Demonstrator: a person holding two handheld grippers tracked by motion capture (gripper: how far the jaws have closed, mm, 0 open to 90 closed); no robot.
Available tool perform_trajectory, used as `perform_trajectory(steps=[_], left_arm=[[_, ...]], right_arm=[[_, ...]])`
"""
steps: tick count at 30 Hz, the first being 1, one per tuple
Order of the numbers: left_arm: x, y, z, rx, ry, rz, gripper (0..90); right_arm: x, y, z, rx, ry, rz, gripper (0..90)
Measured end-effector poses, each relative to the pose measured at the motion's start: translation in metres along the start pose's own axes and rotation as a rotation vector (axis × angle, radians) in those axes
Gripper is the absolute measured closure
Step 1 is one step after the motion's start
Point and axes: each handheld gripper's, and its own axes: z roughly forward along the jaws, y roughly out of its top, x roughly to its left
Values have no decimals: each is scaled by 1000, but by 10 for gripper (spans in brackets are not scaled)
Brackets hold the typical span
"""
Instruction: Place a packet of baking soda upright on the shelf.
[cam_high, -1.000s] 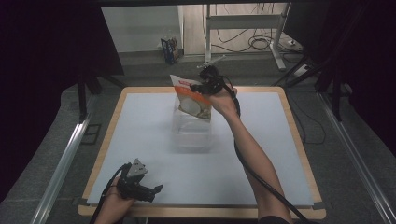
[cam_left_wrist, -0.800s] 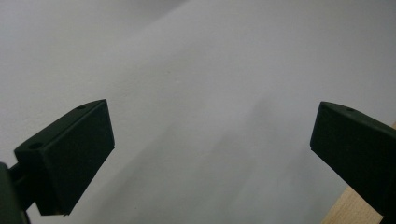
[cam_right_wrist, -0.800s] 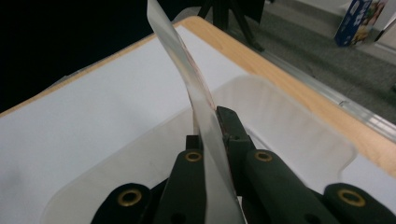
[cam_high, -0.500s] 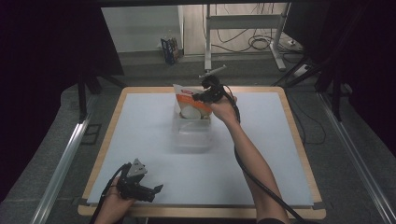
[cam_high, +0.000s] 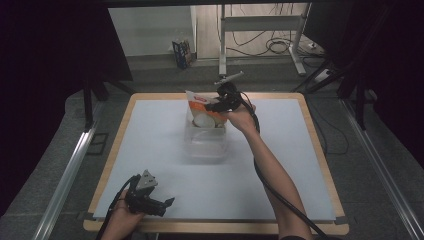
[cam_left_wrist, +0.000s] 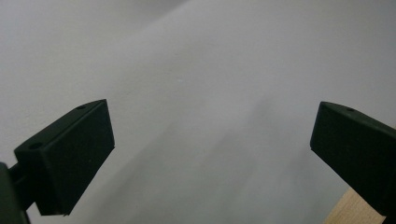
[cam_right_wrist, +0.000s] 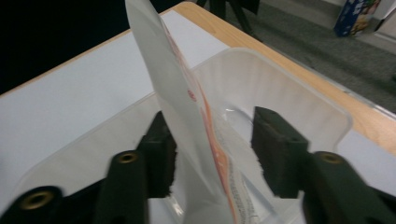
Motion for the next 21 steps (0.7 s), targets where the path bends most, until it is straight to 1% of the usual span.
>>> perform_trajectory(steps=[2,5,10,15,18,21], left_arm=[[0,0,0,0,0,-1,0],[0,0,0,1,1,-3,0],[1,0,0,2,0,-3,0],[1,0,0,1,-1,-6,0],[1,0,0,3,-1,-6,0],[1,0,0,4,0,-6,0]], right_arm=[[0,-1,0,-2,-10,-8,382],[1,-1,0,-3,-20,-22,319],[3,-1,-3,-10,-29,-39,249],[2,-3,-7,-12,-40,-39,181],[2,-4,-8,-11,-28,-29,140],[3,-5,-10,-11,-23,-29,111]])
